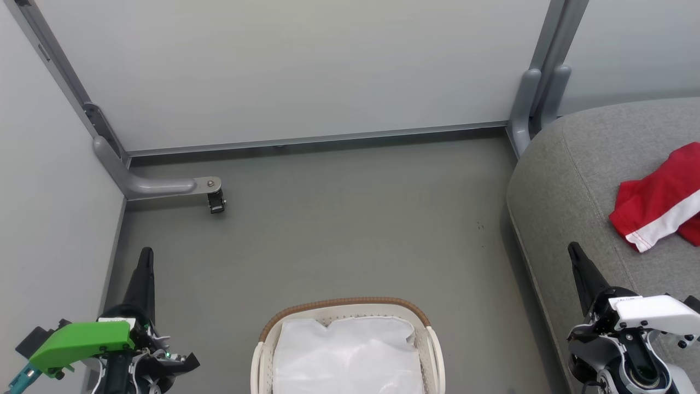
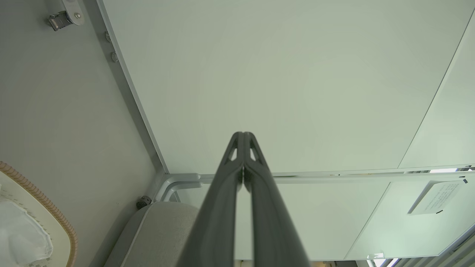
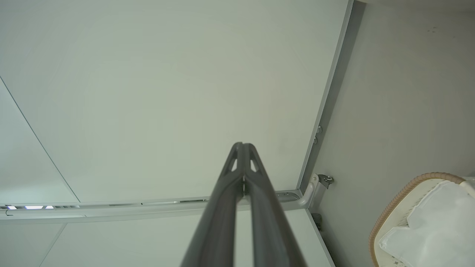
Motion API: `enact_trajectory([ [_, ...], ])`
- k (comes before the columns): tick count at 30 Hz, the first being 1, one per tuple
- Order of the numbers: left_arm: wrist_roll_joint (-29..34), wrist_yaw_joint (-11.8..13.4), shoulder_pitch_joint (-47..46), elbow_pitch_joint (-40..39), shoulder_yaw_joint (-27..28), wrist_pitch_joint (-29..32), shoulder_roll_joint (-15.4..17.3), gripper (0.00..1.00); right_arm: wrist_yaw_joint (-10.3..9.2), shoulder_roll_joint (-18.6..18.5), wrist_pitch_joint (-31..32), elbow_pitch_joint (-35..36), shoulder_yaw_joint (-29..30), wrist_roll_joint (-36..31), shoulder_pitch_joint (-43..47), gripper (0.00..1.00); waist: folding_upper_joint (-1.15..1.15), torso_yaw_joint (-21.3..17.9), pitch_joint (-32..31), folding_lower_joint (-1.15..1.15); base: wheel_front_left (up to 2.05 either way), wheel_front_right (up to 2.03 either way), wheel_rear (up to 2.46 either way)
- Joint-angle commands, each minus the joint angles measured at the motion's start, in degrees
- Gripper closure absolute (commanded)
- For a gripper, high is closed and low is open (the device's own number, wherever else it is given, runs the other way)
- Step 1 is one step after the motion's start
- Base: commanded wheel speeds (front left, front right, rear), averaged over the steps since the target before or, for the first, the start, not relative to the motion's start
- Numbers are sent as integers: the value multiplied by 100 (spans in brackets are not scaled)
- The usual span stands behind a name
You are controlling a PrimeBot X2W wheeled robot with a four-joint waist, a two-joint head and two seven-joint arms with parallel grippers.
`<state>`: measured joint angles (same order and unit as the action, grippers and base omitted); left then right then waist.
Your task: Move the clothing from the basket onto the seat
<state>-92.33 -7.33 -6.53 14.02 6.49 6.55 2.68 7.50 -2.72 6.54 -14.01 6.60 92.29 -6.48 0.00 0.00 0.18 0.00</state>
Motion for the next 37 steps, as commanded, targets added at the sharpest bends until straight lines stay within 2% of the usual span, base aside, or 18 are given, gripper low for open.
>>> enact_trajectory([
  [1,-18,-30,62,-11,12,17,38,100,-2,-30,18,19,8,24,67,100,0,0,0,0,0,0,0],
  [37,-18,-30,62,-12,11,17,39,100,-2,-30,17,18,8,24,67,100,0,0,0,0,0,0,0],
])
